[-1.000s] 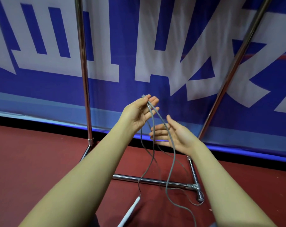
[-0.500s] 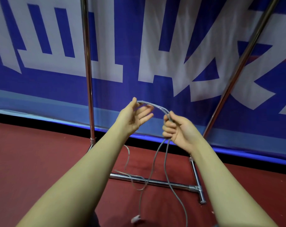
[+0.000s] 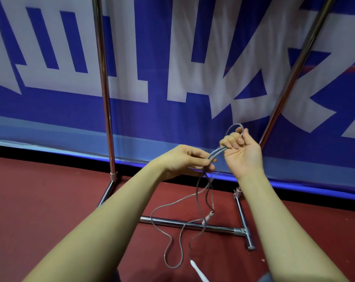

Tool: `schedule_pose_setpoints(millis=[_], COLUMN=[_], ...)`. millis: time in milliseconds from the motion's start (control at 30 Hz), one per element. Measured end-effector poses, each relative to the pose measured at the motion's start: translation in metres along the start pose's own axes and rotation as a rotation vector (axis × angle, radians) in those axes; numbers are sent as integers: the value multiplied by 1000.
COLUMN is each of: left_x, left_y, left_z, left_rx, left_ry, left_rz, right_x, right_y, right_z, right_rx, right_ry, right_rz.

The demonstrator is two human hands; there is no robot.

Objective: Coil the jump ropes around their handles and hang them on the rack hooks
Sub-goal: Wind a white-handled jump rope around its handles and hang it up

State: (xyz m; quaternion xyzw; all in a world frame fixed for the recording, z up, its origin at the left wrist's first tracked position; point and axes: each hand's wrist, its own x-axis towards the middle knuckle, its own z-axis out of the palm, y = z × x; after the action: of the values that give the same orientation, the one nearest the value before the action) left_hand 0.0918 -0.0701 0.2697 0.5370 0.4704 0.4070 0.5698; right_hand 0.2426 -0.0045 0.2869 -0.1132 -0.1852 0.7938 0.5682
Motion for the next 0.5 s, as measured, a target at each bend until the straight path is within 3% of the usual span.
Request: schedule_pose_setpoints(millis=[167,400,500], left_x=[1,3,4], left_y=[3,20,24], left_z=[-1,-13,-19], left_rx=[-90,-542,-690], left_ry=[164,404,528], left_rz=[69,172,201], right_x=[2,-6,-12], right_y=[1,17,25], right_z=[-6,-17,-17], right_rx=[-82,-825,-1009], right_ry=[48,-64,-140], right_rz=[33,391,463])
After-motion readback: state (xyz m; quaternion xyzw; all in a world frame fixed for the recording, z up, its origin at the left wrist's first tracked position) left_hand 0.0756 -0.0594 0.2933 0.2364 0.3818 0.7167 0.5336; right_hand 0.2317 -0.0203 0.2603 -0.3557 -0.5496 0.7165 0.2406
